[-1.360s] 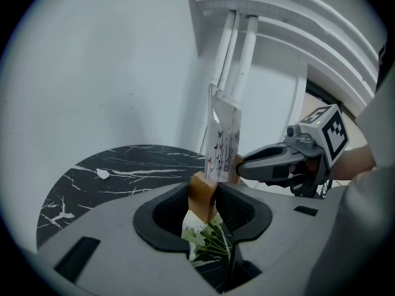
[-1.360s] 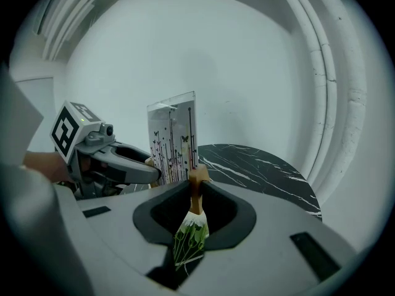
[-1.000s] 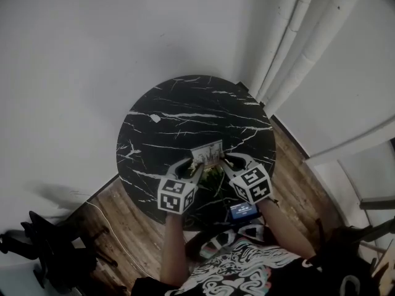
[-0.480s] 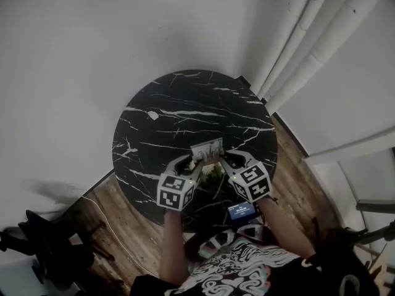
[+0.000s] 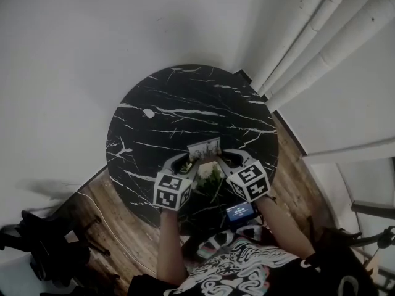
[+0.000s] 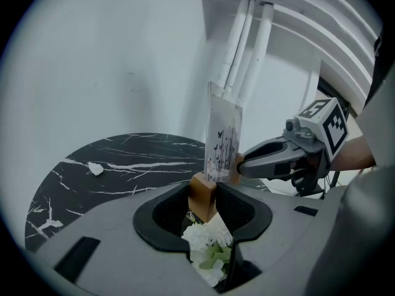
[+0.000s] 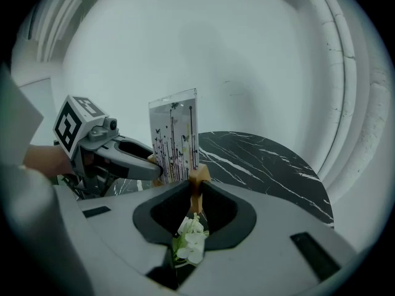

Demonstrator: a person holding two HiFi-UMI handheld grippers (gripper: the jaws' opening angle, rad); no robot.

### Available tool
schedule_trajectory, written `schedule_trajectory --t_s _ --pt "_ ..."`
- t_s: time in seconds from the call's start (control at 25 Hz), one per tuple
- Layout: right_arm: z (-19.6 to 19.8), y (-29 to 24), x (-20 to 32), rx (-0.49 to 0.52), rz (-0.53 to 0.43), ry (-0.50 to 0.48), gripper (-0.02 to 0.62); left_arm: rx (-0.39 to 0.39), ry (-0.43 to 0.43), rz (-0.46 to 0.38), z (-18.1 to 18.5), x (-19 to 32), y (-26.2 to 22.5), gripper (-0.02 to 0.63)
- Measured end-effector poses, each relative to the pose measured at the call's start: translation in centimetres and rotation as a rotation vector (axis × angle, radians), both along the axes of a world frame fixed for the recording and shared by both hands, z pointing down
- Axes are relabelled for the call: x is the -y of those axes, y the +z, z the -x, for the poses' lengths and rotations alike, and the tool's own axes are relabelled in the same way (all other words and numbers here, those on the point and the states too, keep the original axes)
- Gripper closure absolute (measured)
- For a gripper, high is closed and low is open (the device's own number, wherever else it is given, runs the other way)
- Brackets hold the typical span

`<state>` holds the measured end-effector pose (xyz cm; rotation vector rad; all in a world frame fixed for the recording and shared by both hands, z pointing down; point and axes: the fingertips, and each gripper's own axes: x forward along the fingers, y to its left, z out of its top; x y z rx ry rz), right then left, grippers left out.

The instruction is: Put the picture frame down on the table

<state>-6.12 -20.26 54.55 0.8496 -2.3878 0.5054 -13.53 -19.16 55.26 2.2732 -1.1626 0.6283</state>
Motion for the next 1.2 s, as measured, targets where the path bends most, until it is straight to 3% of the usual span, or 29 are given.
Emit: schedule_trajectory --t_s 0.68,1.2 --pt "0.8 2.7 2.6 -0.036 0.018 -0.032 0.538 0.019 0.011 0.027 0.7 2.7 2.7 0.457" --pt "1.2 5.6 3.8 -0.060 0.051 -0.057 0.538 0.086 0.021 0.057 1.0 3.9 5.9 0.457"
